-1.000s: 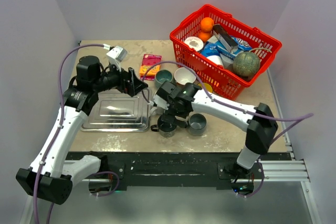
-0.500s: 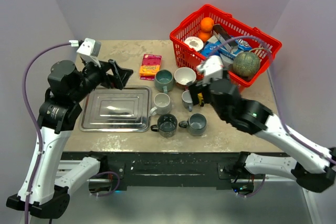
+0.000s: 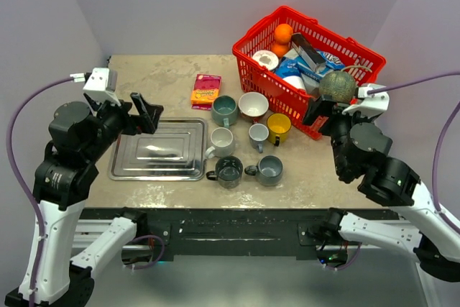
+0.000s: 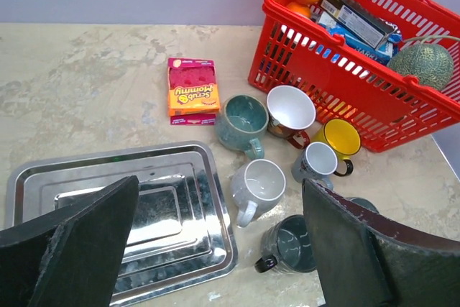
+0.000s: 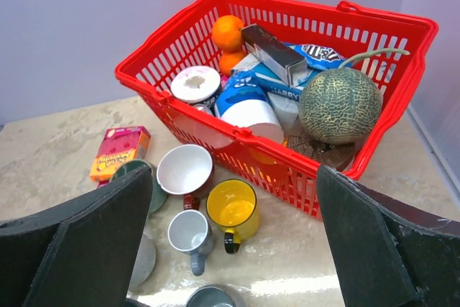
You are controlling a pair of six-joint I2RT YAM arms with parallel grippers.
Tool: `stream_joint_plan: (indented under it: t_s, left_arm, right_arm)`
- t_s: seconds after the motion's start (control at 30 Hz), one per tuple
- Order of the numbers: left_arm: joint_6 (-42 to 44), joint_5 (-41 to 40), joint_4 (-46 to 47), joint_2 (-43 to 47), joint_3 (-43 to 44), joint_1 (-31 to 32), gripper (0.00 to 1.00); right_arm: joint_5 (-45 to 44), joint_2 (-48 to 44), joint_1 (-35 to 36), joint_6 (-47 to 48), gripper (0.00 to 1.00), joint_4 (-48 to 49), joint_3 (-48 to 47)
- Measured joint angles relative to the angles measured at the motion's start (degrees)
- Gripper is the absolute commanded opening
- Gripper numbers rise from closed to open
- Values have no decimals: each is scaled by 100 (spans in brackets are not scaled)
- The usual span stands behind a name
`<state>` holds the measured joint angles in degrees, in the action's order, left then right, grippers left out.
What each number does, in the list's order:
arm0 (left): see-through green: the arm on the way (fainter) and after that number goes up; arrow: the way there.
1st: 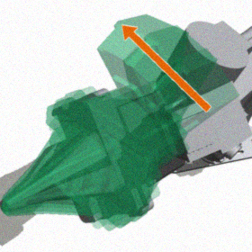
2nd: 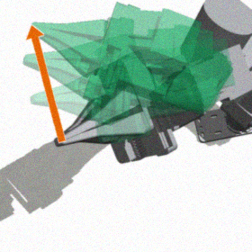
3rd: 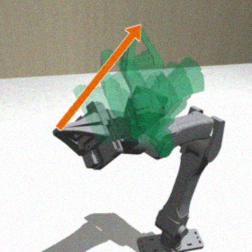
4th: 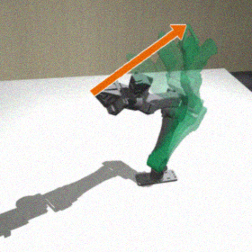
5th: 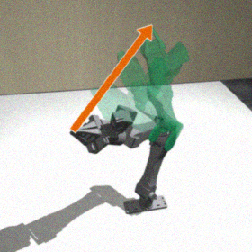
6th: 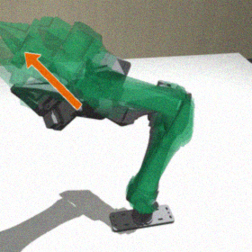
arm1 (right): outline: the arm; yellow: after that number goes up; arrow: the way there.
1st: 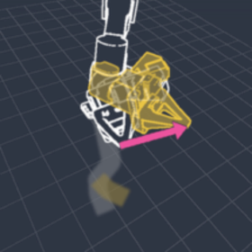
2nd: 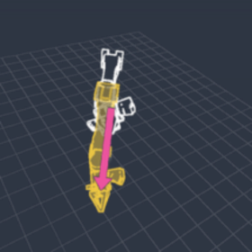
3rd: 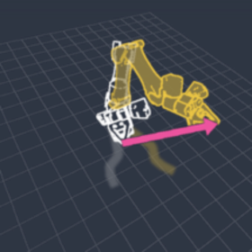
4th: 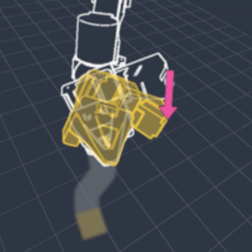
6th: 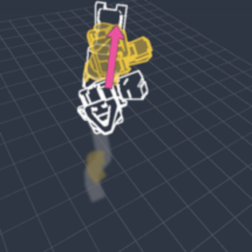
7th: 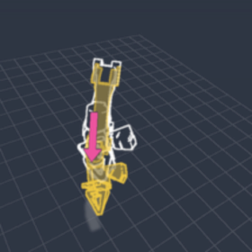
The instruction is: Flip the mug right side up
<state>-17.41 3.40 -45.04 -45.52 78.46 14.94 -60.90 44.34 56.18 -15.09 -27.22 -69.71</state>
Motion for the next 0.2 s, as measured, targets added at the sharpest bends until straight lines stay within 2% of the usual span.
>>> stream_joint_plan:
  t_s: [0.2]
  left_arm:
    - [-2, -170, -214, -48, 140, 0, 99]
  right_arm:
    - [-111, -140, 0, 20, 99, 118, -52]
